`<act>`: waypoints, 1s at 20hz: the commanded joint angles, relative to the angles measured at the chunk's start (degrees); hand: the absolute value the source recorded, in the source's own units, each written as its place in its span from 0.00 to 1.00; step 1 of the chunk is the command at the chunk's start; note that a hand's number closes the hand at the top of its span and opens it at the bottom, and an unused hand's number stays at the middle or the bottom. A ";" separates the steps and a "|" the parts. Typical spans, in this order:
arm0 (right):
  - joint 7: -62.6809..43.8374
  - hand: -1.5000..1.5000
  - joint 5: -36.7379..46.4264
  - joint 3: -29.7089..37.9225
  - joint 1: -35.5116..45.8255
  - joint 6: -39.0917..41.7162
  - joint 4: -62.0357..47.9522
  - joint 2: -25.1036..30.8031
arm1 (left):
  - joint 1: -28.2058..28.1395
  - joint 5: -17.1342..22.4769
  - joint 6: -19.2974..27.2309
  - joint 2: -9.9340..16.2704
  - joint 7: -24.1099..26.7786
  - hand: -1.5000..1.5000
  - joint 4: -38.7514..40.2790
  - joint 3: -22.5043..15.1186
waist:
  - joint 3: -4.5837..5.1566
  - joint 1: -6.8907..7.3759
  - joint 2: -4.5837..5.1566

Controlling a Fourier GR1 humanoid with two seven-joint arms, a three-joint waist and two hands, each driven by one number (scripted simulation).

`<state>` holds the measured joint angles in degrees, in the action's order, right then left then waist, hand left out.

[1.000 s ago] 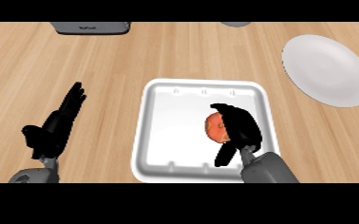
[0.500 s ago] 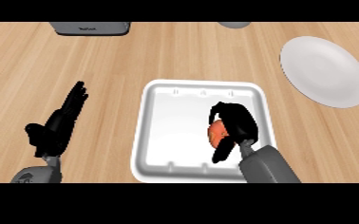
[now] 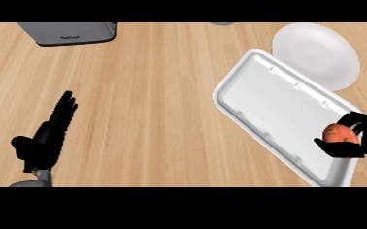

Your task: Pick the squash from the tray and place it in the plate

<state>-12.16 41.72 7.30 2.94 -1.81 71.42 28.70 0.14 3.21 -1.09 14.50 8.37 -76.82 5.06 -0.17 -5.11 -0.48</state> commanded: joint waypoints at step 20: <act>23.70 1.00 -18.91 32.61 -7.99 -2.24 0.34 18.42 | -1.36 -1.86 -2.21 -2.03 0.24 0.50 -1.98 -1.77 | 0.21 5.01 0.41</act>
<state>14.23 23.98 38.79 -5.51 -6.64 67.22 46.54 1.35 1.93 -3.12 13.25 6.86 -78.44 3.40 0.02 -0.33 -0.09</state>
